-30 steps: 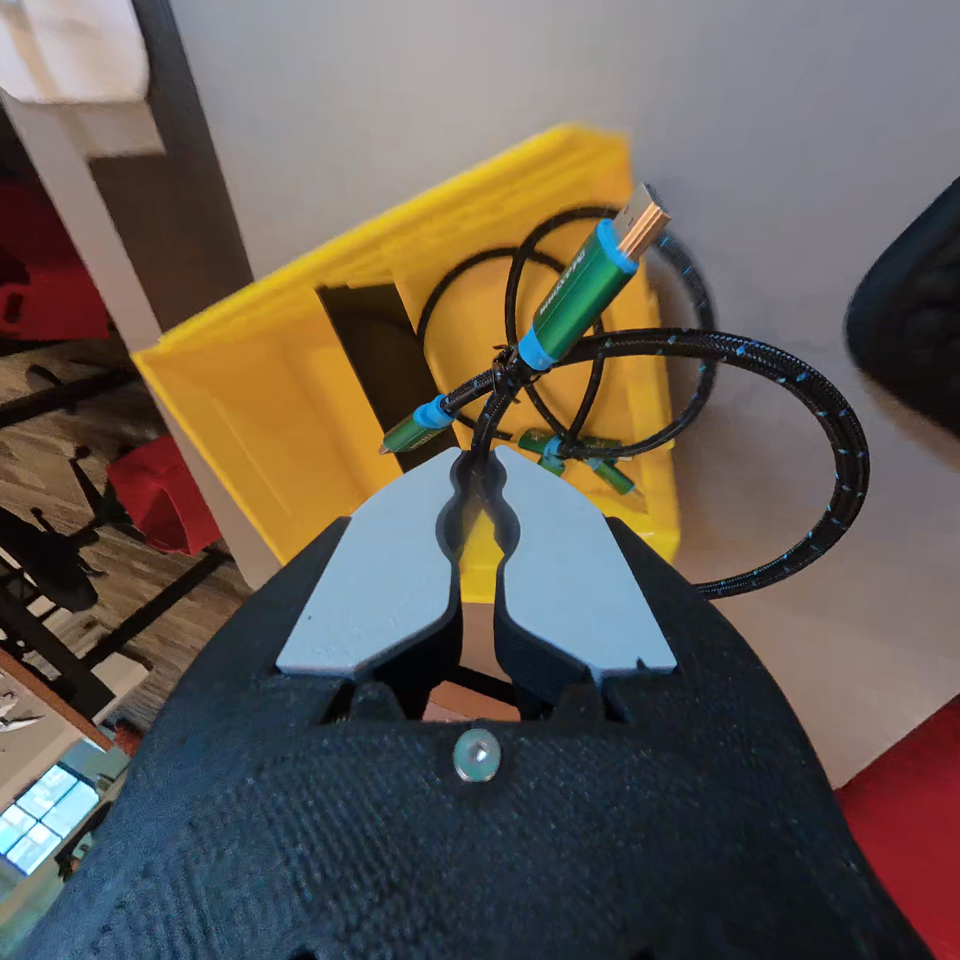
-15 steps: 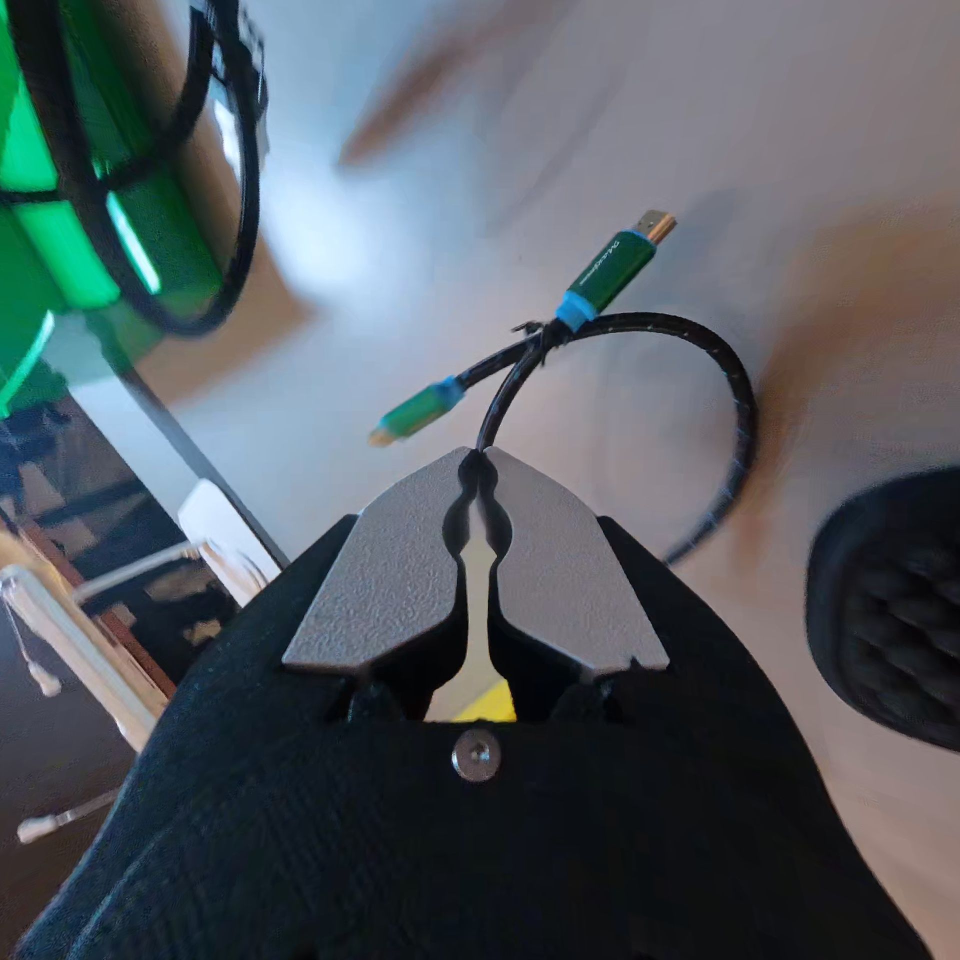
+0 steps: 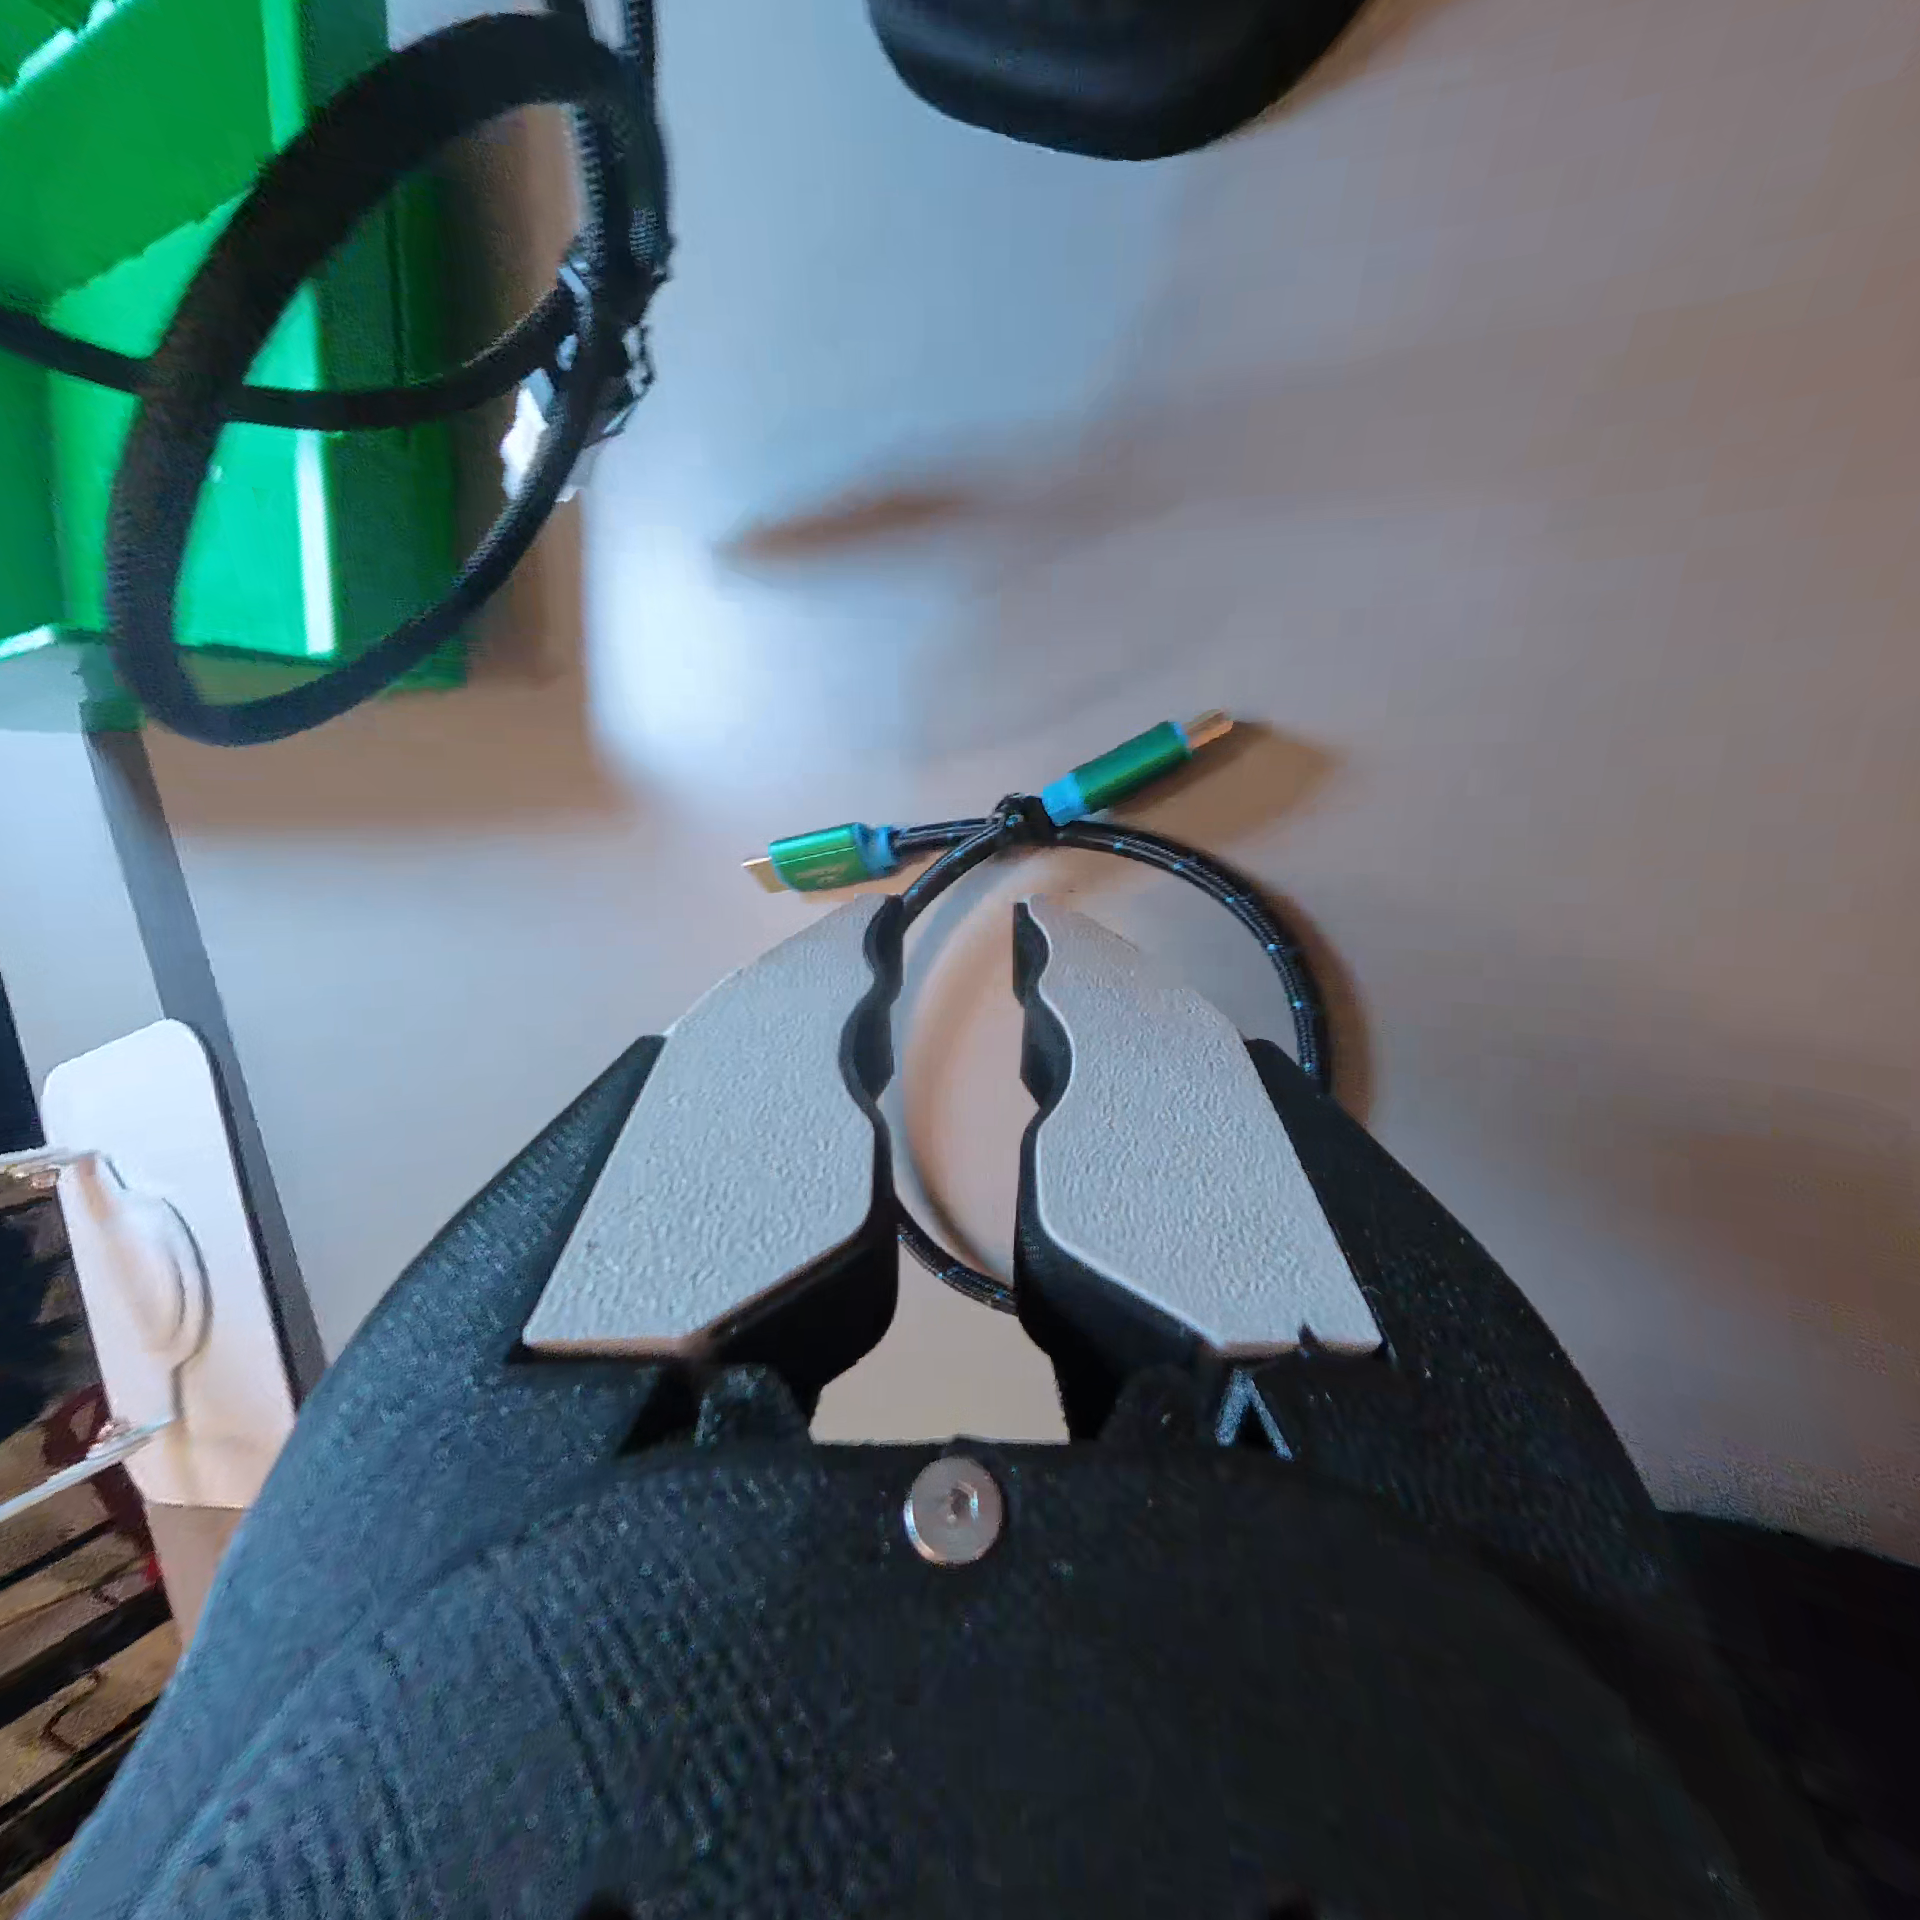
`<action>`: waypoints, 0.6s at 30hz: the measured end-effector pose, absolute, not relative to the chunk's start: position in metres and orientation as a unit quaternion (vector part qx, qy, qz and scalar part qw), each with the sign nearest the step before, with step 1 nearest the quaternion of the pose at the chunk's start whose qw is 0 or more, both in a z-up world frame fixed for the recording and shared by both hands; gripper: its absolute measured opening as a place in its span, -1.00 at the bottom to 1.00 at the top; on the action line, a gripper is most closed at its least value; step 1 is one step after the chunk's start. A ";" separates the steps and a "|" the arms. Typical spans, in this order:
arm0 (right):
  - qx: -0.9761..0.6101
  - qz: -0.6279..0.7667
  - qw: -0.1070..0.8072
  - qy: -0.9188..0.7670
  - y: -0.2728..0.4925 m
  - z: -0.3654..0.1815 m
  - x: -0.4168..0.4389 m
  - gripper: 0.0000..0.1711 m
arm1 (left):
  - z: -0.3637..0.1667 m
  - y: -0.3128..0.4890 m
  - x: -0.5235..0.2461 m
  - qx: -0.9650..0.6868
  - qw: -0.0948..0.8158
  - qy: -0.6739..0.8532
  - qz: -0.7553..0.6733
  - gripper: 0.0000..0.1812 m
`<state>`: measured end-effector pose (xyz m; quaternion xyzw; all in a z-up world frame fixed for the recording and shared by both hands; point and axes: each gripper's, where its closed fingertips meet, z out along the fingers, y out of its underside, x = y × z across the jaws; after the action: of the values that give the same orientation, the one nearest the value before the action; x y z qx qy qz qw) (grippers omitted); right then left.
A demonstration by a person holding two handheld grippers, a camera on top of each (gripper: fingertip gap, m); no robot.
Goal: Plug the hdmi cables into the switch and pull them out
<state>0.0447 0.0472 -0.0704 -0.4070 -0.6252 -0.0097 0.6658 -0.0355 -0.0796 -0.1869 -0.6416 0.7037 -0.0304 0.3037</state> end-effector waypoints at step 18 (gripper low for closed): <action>-0.419 -0.003 0.667 -0.616 0.054 -0.075 0.047 -0.62 | -0.243 -0.042 -0.061 -0.591 0.210 0.774 0.081 -0.91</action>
<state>0.0470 0.0544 -0.0749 -0.4186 -0.6164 -0.0029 0.6670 -0.0614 -0.0423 -0.2427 -0.5914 0.7743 0.0809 0.2103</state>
